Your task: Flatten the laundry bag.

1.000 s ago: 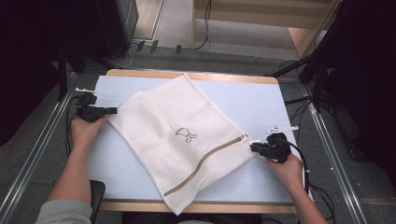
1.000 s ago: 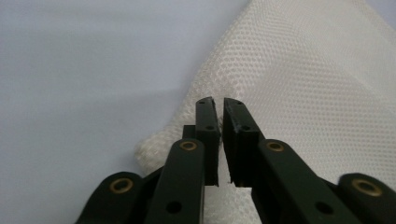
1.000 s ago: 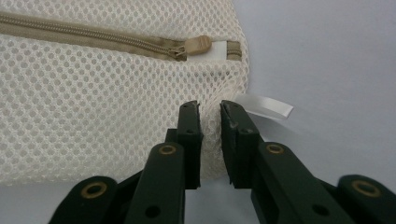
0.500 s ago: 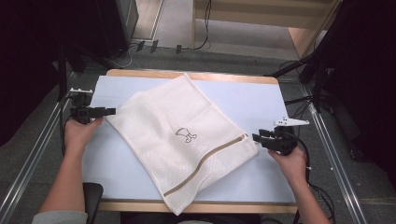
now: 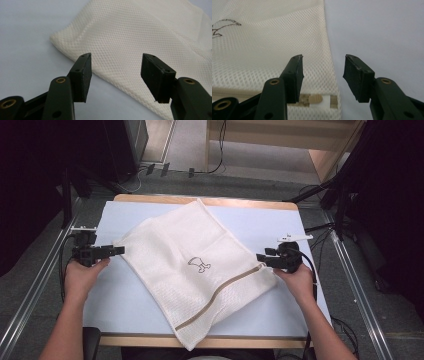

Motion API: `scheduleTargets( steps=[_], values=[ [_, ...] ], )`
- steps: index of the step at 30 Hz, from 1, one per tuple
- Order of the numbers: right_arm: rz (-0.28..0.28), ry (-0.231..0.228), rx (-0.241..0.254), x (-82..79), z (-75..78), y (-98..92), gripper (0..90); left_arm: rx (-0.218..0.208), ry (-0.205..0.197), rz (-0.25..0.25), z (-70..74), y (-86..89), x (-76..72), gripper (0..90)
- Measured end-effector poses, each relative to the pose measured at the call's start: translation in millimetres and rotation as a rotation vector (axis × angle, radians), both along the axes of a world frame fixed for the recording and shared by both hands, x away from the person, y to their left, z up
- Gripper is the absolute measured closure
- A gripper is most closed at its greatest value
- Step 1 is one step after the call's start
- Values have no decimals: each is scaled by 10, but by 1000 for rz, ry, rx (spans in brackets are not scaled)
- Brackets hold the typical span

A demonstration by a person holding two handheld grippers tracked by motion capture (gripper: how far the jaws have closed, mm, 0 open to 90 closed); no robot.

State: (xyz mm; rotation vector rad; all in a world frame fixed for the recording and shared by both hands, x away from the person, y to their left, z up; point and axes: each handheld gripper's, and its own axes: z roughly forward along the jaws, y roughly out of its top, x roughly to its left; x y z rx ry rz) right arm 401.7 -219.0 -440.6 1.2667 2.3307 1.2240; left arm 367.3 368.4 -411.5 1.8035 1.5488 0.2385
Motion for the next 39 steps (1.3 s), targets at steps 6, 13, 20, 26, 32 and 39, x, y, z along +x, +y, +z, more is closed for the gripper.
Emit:
scheduleTargets(
  steps=[6, 13, 20, 26, 32, 39],
  values=[
    [22, -16, -14, 153, 6, 159, 524, 6, 18, -10, -61, -126, -191, 459],
    [47, 1, -20, 337, -13, 334, 532, 3, 69, -15, -162, -260, -352, 481],
    [51, 10, -11, 527, -75, 431, 536, 22, 100, -5, -297, -433, -381, 489],
    [65, 38, -42, 615, -193, 501, 555, 24, 91, 3, -354, -563, -349, 489],
    [83, 76, -81, 633, -300, 559, 566, 29, 74, 0, -378, -637, -332, 553],
    [67, 64, -114, 606, -310, 594, 735, 64, 67, -28, -398, -699, -281, 788]
  ],
)
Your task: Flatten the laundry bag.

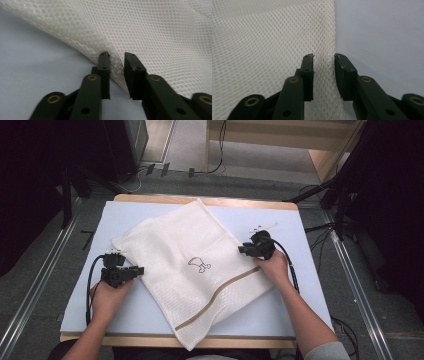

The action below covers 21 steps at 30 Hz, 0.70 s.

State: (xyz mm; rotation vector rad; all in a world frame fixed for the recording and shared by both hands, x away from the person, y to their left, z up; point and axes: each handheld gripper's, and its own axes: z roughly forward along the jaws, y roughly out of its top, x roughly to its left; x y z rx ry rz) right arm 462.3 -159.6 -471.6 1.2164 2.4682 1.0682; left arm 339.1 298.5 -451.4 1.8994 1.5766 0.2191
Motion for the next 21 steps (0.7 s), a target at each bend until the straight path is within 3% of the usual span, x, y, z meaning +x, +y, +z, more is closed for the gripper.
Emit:
scheduleTargets(
  steps=[2, 4, 9, 18, 21],
  values=[
    [-5, 19, 12, 0, 7, 7, 813, -37, 23, -23, -2, 21, 46, 865],
    [-8, 19, 7, -13, 12, 21, 835, -61, 34, -37, 11, 50, 85, 884],
    [-13, 17, 4, -48, 44, 2, 846, -98, -1, -19, 86, 153, 153, 889],
    [-21, 42, 40, -212, 56, -116, 845, -103, -9, -30, 111, 219, 457, 889],
    [-19, 52, 46, -306, 54, -152, 843, -68, -9, -48, 110, 204, 580, 889]
  ],
)
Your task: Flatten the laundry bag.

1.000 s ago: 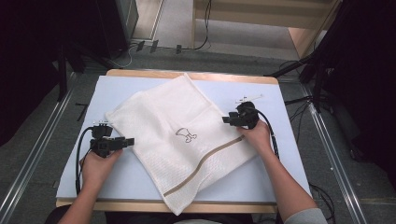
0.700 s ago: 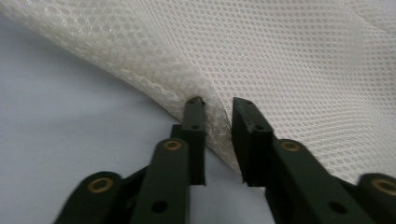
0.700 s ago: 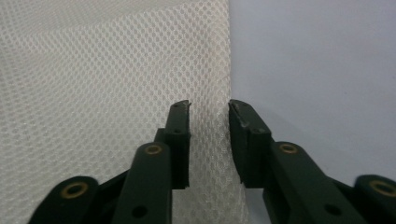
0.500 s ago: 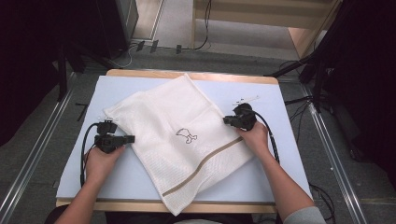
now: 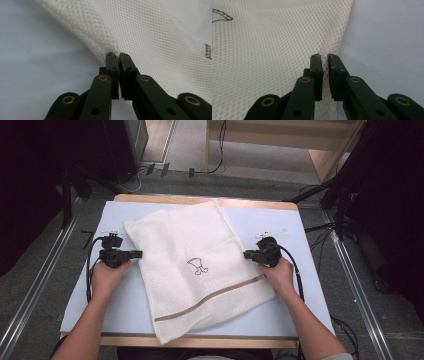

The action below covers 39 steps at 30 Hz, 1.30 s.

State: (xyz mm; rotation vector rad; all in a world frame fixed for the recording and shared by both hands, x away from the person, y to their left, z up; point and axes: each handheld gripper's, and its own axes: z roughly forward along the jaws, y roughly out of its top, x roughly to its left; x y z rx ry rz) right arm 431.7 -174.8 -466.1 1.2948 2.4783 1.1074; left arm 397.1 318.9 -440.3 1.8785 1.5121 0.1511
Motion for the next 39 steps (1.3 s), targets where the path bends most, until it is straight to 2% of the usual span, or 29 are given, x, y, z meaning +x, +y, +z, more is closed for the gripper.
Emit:
scheduleTargets(
  steps=[3, 11, 20, 22, 25, 27, 29, 32, 35, 37, 39],
  values=[
    [9, 1, 3, -103, -5, -23, 843, 0, -13, -8, 15, -16, 128, 889],
    [13, -3, 6, -363, -21, -82, 837, 9, -10, -34, -14, -102, 397, 888],
    [21, 3, -5, -606, -18, -103, 835, -2, -14, -61, -27, -209, 592, 881],
    [16, 7, -5, -653, -16, -109, 825, 14, -11, -66, -35, -242, 607, 872],
    [17, -4, -2, -666, -13, -136, 778, 16, -17, -74, -29, -249, 601, 802],
    [11, -16, 12, -662, 1, -165, 735, 11, -15, -76, -16, -241, 577, 675],
    [8, -29, 22, -655, 15, -186, 701, 21, -20, -84, 9, -237, 521, 614],
    [5, -42, 22, -638, 19, -188, 657, 26, -29, -101, 41, -227, 406, 588],
    [1, -54, 13, -606, 18, -181, 611, 28, -17, -107, 55, -220, 278, 568],
    [1, -45, 14, -570, 6, -179, 605, 25, -3, -111, 48, -240, 202, 554],
    [-1, -36, 16, -532, -11, -173, 600, 43, -8, -120, 48, -254, 135, 547]
  ],
)
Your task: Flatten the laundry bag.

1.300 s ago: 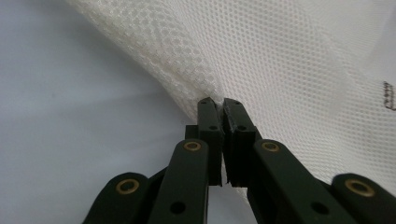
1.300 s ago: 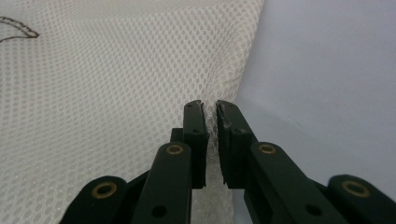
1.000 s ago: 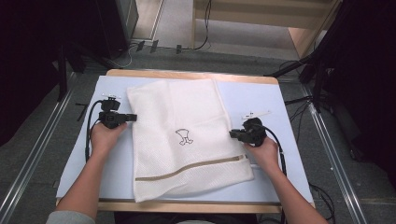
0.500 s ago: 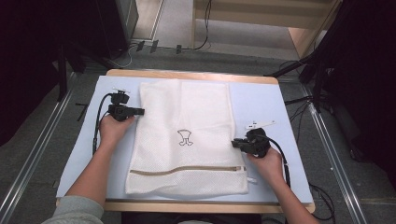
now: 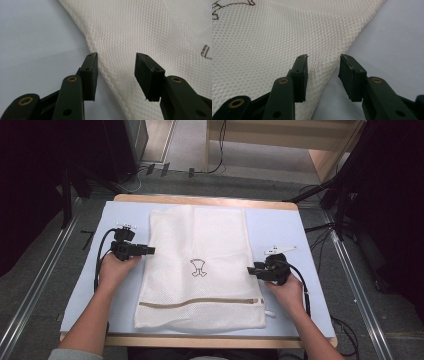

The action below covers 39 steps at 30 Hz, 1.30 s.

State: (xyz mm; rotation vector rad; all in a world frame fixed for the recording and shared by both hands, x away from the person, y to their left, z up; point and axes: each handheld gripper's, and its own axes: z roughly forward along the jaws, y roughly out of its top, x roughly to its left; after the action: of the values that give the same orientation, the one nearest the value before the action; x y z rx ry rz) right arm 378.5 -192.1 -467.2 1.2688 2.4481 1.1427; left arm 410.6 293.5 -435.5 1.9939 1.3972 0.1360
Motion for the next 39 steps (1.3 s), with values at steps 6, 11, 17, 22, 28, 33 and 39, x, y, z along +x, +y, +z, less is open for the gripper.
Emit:
scheduleTargets(
  steps=[6, 11, 17, 22, 28, 33, 39],
  values=[
    [13, 14, -21, 133, -53, 60, 598, -20, 25, 18, -51, 23, -133, 545],
    [9, 19, -36, 229, -43, 84, 606, -29, 34, 36, -62, 72, -280, 540],
    [19, 47, -65, 215, -7, 97, 635, -19, 77, 2, -106, -4, -448, 605],
    [36, 42, -108, 207, 11, 170, 765, -19, 82, -24, -149, -69, -455, 775],
    [30, 51, -92, 223, 33, 168, 833, -31, 95, -49, -137, -40, -354, 875],
    [-11, 41, -43, 352, 4, 141, 836, -41, 50, 0, -104, 51, -131, 874],
    [-42, 13, -27, 519, -13, 182, 834, -34, 25, 22, -125, 86, 93, 870]
  ],
)
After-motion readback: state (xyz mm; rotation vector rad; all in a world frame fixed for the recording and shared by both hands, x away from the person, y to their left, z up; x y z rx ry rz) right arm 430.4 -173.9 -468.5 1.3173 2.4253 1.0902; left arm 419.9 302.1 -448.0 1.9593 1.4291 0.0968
